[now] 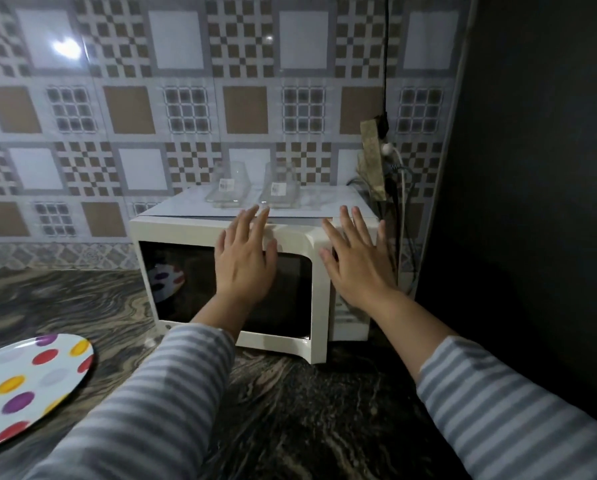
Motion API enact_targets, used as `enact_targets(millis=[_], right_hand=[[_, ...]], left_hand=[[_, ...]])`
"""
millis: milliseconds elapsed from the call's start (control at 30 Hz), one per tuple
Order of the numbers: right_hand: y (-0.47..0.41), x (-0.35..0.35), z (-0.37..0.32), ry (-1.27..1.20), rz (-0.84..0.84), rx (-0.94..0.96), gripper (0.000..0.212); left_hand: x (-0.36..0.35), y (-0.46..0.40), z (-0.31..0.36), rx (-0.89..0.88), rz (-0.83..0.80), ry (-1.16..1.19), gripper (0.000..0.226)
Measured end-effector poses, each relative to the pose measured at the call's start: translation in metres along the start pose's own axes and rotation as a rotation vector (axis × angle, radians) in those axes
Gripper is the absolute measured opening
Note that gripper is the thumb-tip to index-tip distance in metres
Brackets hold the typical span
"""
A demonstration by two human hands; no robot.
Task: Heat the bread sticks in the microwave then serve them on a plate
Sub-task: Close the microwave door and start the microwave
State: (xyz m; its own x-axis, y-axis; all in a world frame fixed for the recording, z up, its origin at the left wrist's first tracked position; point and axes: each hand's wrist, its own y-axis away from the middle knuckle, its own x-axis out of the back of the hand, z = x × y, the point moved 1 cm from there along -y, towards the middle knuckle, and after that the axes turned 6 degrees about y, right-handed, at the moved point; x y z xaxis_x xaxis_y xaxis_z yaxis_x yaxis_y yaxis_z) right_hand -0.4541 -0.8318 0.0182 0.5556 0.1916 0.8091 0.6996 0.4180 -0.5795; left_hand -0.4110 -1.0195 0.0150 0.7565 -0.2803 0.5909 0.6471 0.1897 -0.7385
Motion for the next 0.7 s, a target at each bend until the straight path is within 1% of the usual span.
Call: enact_targets(millis=[67, 100, 133, 233, 333, 533, 700], right_hand=[[0.000, 0.001, -0.002, 0.011, -0.003, -0.025, 0.055], [0.000, 0.002, -0.004, 0.006, -0.002, -0.038, 0.054], [0.000, 0.002, -0.005, 0.003, -0.007, -0.049, 0.054], [0.004, 0.006, -0.011, -0.003, -0.027, -0.077, 0.054], [0.015, 0.014, -0.022, -0.015, -0.019, -0.085, 0.053], [0.046, 0.040, -0.058, 0.016, -0.002, -0.115, 0.055], [0.068, 0.066, -0.113, 0.051, 0.010, -0.099, 0.058]], left_hand=[[0.000, -0.009, 0.000, 0.045, -0.207, -0.048, 0.052], [-0.001, -0.009, 0.000, 0.071, -0.275, -0.058, 0.053], [-0.001, -0.007, 0.001, 0.091, -0.310, -0.060, 0.054], [0.003, -0.001, 0.005, 0.120, -0.328, -0.035, 0.056], [0.013, 0.005, 0.003, 0.111, -0.342, -0.037, 0.057], [0.038, 0.024, -0.011, 0.031, -0.371, 0.008, 0.057], [0.069, 0.041, -0.026, -0.074, -0.405, 0.077, 0.054]])
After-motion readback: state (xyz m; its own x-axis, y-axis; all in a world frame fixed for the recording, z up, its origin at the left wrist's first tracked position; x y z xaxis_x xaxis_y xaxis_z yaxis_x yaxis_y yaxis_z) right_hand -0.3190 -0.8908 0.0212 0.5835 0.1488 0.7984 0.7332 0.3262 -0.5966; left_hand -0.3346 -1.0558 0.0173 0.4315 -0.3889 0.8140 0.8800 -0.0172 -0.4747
